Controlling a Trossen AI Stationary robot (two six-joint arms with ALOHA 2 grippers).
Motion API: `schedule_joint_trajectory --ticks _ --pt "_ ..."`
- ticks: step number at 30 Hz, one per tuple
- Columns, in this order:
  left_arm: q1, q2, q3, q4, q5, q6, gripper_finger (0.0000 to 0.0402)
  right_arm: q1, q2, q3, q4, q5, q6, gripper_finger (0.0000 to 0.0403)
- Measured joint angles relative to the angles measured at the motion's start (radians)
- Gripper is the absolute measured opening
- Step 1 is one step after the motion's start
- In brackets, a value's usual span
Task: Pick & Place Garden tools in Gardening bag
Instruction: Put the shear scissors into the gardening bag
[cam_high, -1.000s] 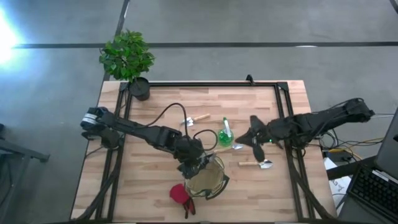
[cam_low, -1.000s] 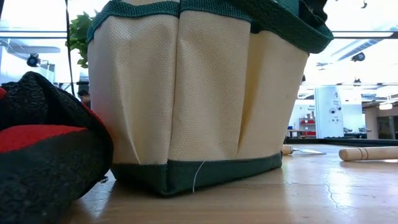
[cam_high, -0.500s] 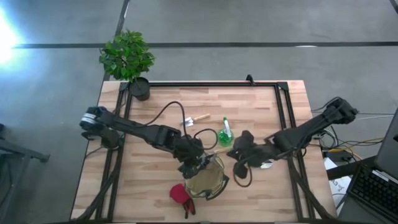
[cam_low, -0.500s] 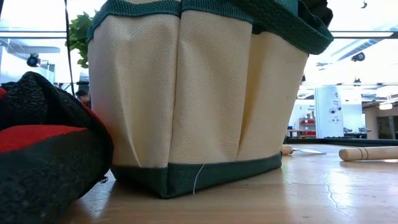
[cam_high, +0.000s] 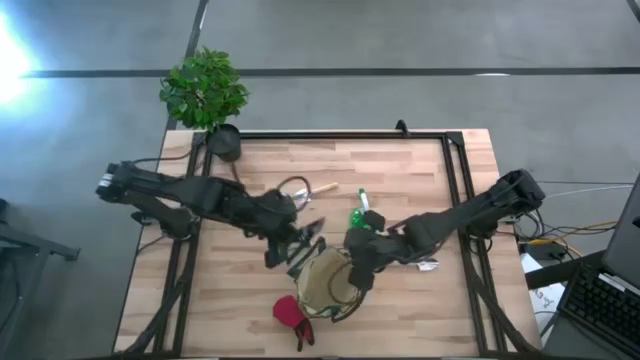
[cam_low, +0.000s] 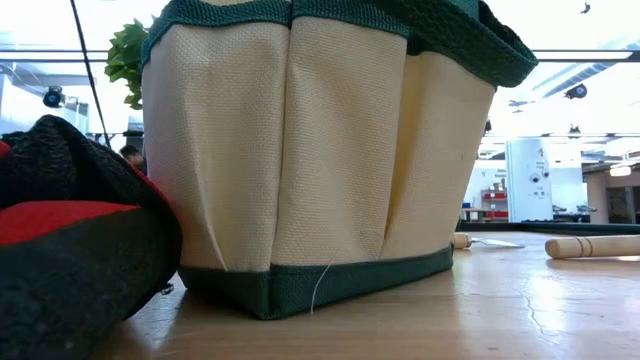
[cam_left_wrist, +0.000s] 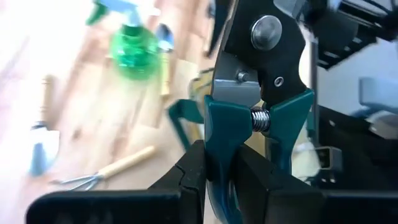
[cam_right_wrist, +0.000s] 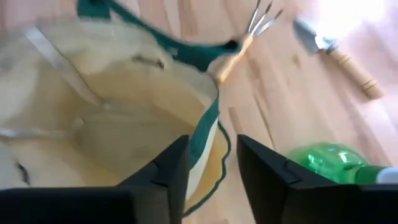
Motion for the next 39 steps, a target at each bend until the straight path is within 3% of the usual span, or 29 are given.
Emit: schedule_joint_trajectory --ticks 7,12,25,39 --pt "-0.001 -0.083 -0.04 -0.027 -0.027 -0.026 0.0056 -0.062 0.107 0.09 -0.049 -0.127 -0.046 0.0176" --pt "-0.001 -0.107 -0.047 -0.059 -0.046 -0.048 0.0056 -0.073 0.136 0.123 -0.08 -0.155 -0.059 0.0191" --pt "0.0 -0.102 -0.047 -0.061 -0.045 -0.051 0.0056 -0.078 0.144 0.197 -0.13 -0.138 -0.057 0.0183" --pt "0.0 -0.101 -0.047 -0.068 -0.045 -0.054 0.0056 -0.088 0.187 0.195 -0.225 -0.072 0.064 0.0174"
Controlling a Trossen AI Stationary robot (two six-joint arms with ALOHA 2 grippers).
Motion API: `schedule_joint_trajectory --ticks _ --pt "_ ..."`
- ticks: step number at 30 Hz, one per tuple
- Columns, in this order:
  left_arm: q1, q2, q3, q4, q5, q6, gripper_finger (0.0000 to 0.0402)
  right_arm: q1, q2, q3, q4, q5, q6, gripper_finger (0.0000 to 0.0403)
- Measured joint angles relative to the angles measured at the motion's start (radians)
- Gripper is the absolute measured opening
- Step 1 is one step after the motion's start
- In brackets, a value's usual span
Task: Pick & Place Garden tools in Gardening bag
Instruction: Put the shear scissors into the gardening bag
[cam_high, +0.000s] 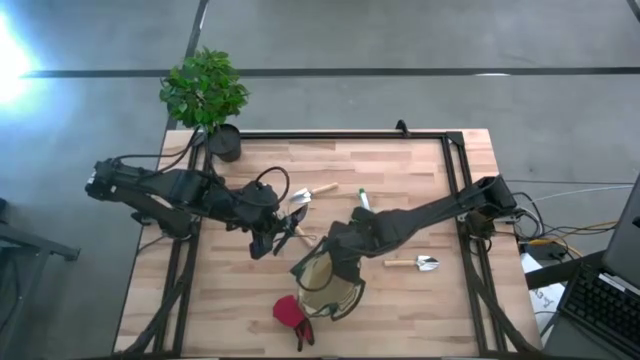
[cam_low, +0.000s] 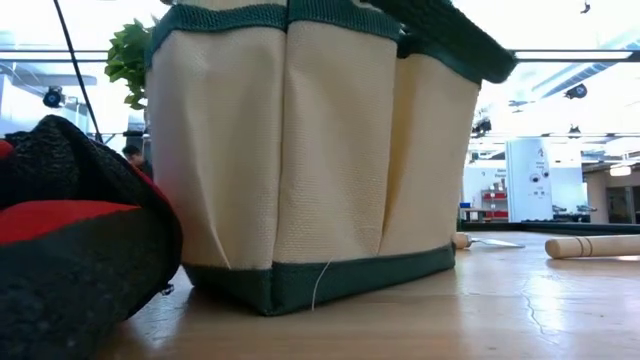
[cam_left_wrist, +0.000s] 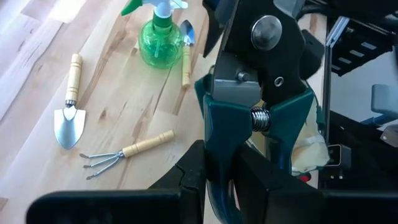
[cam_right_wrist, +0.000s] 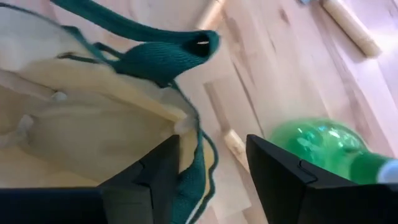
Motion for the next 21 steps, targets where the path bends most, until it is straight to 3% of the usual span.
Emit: schedule_joint_trajectory --ticks 3,11,14,21 --pt "0.0 0.0 0.0 0.0 0.0 0.0 0.0056 -0.002 0.0 0.0 -0.023 0.001 0.021 0.0145" --pt "0.0 0.001 -0.005 0.017 -0.009 0.005 0.0056 -0.014 -0.001 -0.017 -0.076 0.034 0.053 0.0019" --pt "0.0 0.012 -0.027 0.064 -0.004 0.019 0.0056 -0.021 -0.001 -0.028 -0.075 0.043 0.054 0.0015" --pt "-0.003 0.092 -0.053 0.187 0.121 0.063 0.0056 -0.028 -0.001 -0.036 -0.082 0.059 0.055 0.0009"
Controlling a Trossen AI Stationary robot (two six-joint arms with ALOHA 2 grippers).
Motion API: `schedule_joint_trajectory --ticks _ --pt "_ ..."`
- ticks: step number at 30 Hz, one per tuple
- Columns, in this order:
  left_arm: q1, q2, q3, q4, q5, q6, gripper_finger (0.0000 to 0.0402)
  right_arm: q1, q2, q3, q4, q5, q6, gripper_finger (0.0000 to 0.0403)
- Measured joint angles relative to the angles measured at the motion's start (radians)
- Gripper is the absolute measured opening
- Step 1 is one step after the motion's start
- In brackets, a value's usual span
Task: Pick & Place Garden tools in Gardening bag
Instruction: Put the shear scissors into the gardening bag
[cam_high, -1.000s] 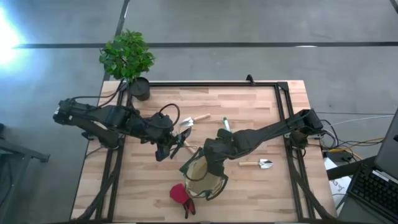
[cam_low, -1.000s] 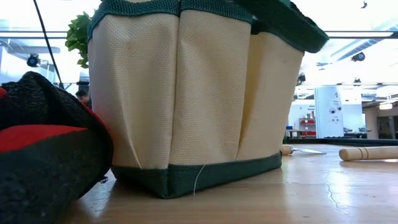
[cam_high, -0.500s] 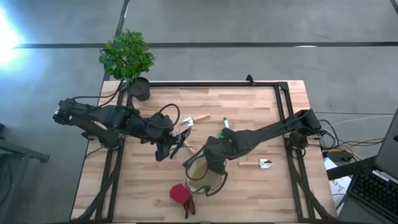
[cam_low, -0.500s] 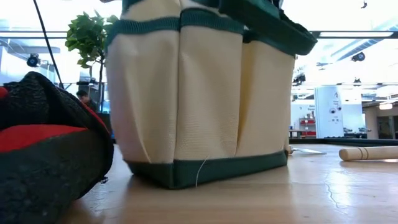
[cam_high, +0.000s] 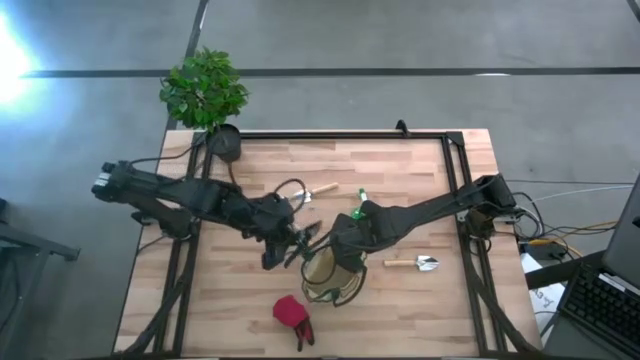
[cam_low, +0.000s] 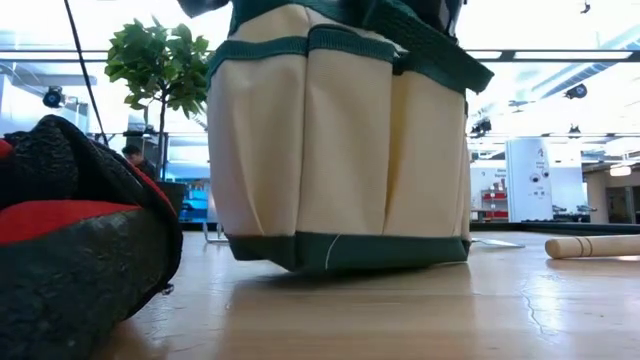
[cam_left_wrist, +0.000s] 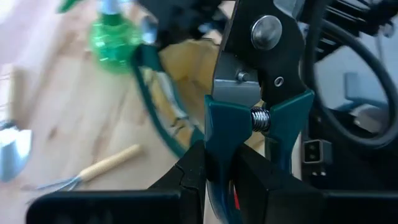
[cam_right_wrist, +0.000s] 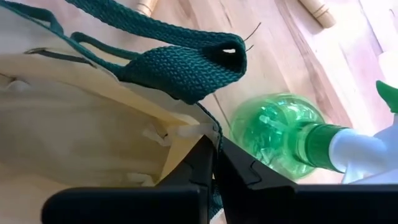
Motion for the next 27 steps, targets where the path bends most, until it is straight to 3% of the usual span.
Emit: schedule_joint_trajectory --ticks 6,15,27 --pt "-0.012 0.057 0.027 0.017 0.052 0.039 0.0056 0.001 0.0 -0.002 -0.015 0.015 0.002 0.0009" --pt "-0.012 -0.008 0.043 -0.04 -0.01 0.027 0.0056 0.0 -0.001 -0.004 -0.007 0.019 -0.002 0.0013" --pt "-0.012 -0.03 0.039 -0.084 -0.032 0.027 0.0056 0.0 -0.001 0.023 -0.011 0.011 -0.014 0.0106"
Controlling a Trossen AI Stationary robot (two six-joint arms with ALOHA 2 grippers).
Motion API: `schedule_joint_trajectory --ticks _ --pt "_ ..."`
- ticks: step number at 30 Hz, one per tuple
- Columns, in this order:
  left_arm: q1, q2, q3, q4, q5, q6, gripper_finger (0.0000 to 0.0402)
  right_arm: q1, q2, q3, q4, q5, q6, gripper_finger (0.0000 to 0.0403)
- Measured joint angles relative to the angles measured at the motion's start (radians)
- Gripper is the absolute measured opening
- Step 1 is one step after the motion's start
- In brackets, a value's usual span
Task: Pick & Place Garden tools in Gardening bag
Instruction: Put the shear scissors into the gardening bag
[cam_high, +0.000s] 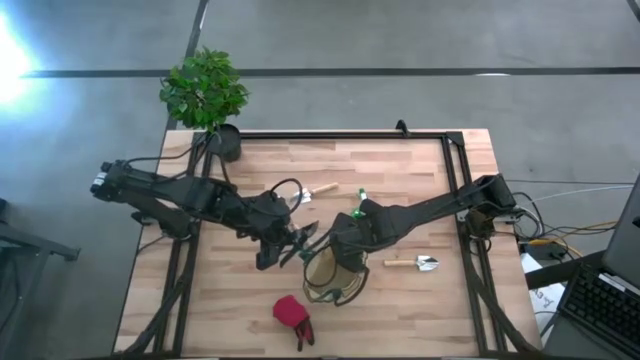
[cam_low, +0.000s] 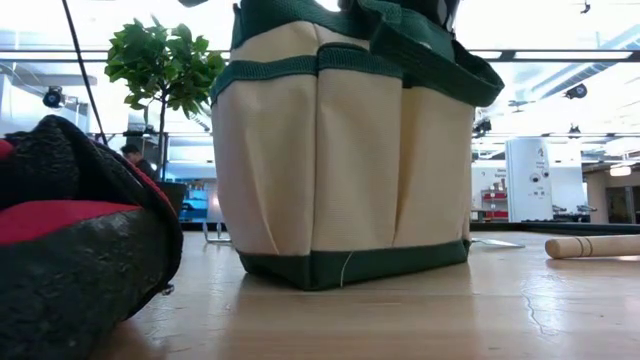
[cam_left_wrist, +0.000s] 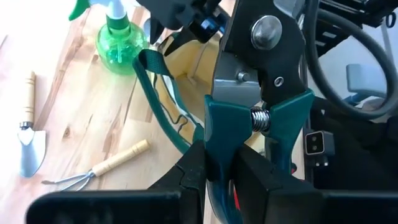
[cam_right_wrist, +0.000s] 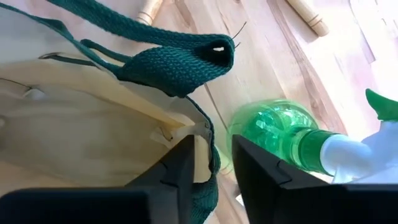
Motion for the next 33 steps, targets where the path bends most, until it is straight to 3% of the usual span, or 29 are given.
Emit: schedule_joint_trajectory --ticks 8,16,20,33 --pt "0.0 0.0 0.0 0.0 -0.001 0.001 0.0056 0.002 -0.001 0.094 -0.11 -0.003 -0.014 0.0146" --pt "0.0 0.0 0.0 -0.008 -0.001 0.001 0.0056 0.021 -0.013 0.202 -0.373 0.04 0.014 0.0149" --pt "0.0 0.004 -0.003 0.013 -0.002 0.0 0.0056 0.049 -0.053 0.191 -0.497 0.089 0.114 0.0136" --pt "0.01 0.118 -0.018 0.208 0.06 -0.032 0.0056 0.125 -0.298 0.036 -0.501 0.236 0.297 0.0102"
